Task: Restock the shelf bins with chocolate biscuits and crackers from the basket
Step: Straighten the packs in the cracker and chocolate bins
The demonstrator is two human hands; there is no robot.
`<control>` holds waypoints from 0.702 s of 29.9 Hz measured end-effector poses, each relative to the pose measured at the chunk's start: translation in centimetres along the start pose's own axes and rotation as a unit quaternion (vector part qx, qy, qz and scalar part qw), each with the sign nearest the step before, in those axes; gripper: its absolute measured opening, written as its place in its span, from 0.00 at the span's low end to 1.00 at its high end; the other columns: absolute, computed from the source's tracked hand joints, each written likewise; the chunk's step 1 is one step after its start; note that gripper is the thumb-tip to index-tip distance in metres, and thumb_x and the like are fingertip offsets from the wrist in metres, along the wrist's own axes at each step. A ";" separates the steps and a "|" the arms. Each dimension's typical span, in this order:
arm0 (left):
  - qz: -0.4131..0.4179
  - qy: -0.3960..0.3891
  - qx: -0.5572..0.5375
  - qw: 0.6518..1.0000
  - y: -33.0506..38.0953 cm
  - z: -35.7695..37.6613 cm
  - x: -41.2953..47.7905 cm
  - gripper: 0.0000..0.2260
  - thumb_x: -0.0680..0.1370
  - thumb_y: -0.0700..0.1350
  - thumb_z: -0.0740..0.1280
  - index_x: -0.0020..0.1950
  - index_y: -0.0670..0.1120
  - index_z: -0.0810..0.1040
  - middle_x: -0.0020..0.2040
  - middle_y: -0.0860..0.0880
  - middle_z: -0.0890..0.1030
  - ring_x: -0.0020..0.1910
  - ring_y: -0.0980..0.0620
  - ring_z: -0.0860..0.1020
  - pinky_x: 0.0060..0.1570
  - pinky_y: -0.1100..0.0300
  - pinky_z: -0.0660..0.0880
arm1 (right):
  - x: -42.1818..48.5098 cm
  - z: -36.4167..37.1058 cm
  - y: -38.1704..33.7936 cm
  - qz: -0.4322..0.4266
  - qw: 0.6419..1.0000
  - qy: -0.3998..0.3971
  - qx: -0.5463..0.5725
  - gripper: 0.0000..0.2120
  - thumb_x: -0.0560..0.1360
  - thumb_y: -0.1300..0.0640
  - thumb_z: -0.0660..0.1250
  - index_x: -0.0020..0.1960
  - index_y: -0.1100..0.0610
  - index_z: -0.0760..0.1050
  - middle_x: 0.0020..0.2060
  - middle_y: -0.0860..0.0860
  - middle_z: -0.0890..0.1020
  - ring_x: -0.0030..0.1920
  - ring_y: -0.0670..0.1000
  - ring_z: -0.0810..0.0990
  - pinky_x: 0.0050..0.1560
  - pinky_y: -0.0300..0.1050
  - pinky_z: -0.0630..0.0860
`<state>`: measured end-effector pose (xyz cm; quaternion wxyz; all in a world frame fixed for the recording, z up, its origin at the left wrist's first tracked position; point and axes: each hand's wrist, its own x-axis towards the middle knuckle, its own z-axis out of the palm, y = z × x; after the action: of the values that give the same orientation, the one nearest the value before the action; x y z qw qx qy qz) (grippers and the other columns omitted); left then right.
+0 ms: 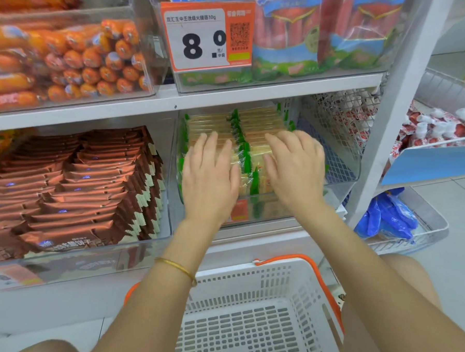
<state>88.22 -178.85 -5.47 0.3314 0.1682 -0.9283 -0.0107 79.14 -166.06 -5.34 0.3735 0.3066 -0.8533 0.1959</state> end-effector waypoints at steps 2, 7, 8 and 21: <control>-0.016 -0.141 0.021 0.990 -0.2 0.0 0.8 0.31 0.77 0.57 0.40 0.75 0.47 0.64 0.76 0.44 0.62 0.76 0.47 0.56 0.73 0.48 0.49 | 0.6 0.8 -0.3 0.022 0.989 -0.145 -0.007 0.27 0.77 0.44 0.49 0.66 0.58 0.73 0.65 0.55 0.75 0.67 0.58 0.71 0.68 0.59 0.62; -0.030 -0.252 0.035 0.967 -0.6 0.4 1.1 0.24 0.82 0.54 0.44 0.78 0.49 0.52 0.78 0.47 0.52 0.77 0.51 0.48 0.75 0.52 0.45 | -0.7 1.9 -0.3 0.018 0.971 -0.237 -0.004 0.38 0.75 0.41 0.34 0.70 0.57 0.70 0.70 0.55 0.71 0.71 0.55 0.67 0.70 0.54 0.59; -0.033 -0.258 0.027 0.965 -0.6 0.2 1.2 0.24 0.82 0.53 0.45 0.78 0.49 0.52 0.79 0.47 0.51 0.77 0.51 0.48 0.75 0.52 0.45 | -0.6 1.8 -0.1 0.015 0.970 -0.241 0.000 0.39 0.74 0.41 0.33 0.70 0.57 0.70 0.70 0.54 0.71 0.71 0.55 0.67 0.70 0.53 0.59; -0.001 -0.257 0.003 0.966 -0.5 -1.2 0.4 0.22 0.83 0.52 0.47 0.77 0.51 0.58 0.78 0.47 0.54 0.77 0.51 0.51 0.74 0.55 0.47 | 0.8 0.1 -1.1 0.026 0.962 -0.271 0.018 0.21 0.83 0.49 0.48 0.72 0.52 0.66 0.72 0.50 0.68 0.74 0.53 0.61 0.71 0.53 0.55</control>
<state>88.84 -179.31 -4.31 0.0807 0.1617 -0.9822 -0.0508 79.33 -167.25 -4.68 0.1173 0.3329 -0.9265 0.1305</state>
